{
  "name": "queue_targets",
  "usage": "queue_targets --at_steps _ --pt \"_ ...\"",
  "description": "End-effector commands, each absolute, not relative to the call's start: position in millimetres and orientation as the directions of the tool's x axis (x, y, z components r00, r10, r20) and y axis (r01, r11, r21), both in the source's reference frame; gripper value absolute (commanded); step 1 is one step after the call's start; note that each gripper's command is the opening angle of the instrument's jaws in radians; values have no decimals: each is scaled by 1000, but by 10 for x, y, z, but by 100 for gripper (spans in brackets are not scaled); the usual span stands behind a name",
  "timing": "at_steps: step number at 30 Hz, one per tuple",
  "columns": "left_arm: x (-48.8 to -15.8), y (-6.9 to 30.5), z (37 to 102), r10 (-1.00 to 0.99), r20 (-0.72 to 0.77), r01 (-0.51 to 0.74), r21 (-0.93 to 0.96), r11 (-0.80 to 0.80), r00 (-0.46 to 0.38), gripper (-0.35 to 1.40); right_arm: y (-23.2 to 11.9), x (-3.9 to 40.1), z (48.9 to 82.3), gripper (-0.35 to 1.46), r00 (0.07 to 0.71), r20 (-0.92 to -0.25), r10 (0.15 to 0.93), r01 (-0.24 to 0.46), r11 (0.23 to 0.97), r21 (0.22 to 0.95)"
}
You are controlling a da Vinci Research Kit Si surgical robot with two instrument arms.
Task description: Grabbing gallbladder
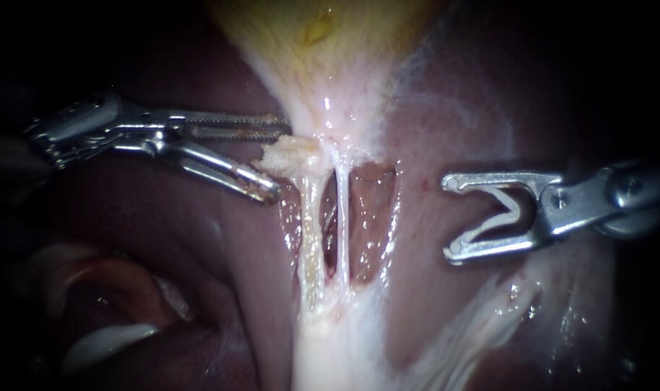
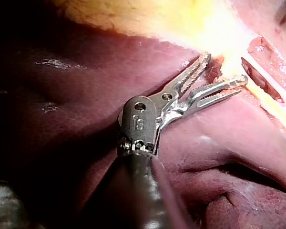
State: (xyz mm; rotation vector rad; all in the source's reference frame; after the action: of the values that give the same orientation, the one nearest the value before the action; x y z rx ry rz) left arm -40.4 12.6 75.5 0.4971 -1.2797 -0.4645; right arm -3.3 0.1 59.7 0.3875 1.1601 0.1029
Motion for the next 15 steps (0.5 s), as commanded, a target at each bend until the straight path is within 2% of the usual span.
queue_targets --at_steps 1,10,12,14,15 --pt "-404 126 755 -584 779 52 589 806 227 44 1 -33 597 43 403 -872 277 119 929 350" --pt "-406 124 756 -582 772 60 588 807 257 9 1 -33 597 43 403 -872 277 119 929 350" --pt "-406 123 756 -581 771 60 588 807 260 -8 1 -33 597 43 403 -872 277 119 929 350" --pt "-403 123 756 -581 770 58 588 807 265 -35 1 -33 597 43 403 -872 277 119 929 350" --pt "-402 122 755 -580 769 57 589 806 268 -35 1 -33 597 43 403 -872 277 119 929 350"
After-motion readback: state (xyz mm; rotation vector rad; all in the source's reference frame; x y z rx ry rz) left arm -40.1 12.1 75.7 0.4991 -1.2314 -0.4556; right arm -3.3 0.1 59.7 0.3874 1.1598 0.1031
